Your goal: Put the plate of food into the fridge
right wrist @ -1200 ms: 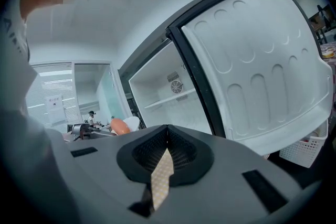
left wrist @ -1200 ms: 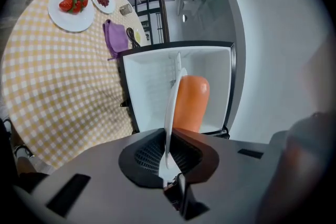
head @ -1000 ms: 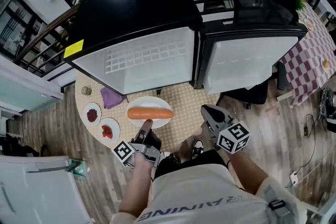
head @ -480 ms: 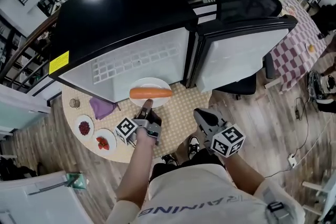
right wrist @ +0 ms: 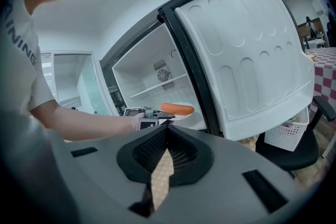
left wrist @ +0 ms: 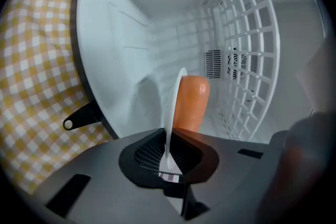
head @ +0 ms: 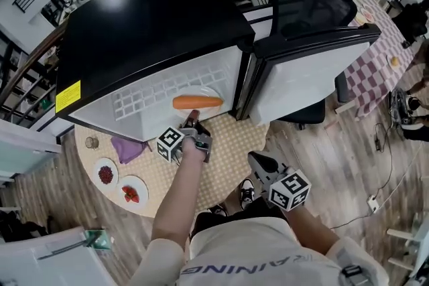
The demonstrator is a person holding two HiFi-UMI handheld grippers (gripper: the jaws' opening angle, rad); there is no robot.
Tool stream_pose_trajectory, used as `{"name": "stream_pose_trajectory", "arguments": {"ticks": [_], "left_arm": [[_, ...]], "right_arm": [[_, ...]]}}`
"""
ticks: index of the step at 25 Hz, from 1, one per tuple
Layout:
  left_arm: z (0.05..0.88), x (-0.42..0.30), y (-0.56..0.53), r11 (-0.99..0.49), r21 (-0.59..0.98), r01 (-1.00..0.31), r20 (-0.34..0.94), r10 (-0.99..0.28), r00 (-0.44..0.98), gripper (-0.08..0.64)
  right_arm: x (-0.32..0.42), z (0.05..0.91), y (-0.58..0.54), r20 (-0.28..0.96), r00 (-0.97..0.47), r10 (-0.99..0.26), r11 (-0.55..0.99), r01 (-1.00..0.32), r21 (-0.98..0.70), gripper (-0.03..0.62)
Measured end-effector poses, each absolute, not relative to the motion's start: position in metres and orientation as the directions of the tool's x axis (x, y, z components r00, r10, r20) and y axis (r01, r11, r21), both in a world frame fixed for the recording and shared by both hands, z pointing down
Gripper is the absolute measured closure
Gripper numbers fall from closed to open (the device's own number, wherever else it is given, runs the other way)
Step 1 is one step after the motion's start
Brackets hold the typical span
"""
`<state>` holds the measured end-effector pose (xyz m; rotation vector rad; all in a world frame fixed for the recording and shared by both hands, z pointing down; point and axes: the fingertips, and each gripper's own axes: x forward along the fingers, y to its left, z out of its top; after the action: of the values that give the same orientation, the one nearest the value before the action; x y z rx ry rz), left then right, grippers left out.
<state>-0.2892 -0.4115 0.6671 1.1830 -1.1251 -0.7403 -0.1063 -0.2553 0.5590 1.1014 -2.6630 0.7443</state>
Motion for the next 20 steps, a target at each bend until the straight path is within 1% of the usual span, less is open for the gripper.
{"name": "stream_pose_trajectory", "arguments": {"ticks": [10,20], "left_arm": [[0.684,-0.303,-0.456,0.321,0.943,-0.088,0.333,-0.908,0.254,0.529],[0.697,-0.305,-0.477,0.364,0.929,-0.066,0.368,-0.89,0.271,0.515]], "right_arm": [[-0.101,0.57,-0.254,0.357,-0.711,-0.606,0.59,-0.702,-0.398,0.569],[-0.112,0.568,-0.266,0.349,-0.725,-0.594,0.604,-0.688,-0.403,0.57]]}}
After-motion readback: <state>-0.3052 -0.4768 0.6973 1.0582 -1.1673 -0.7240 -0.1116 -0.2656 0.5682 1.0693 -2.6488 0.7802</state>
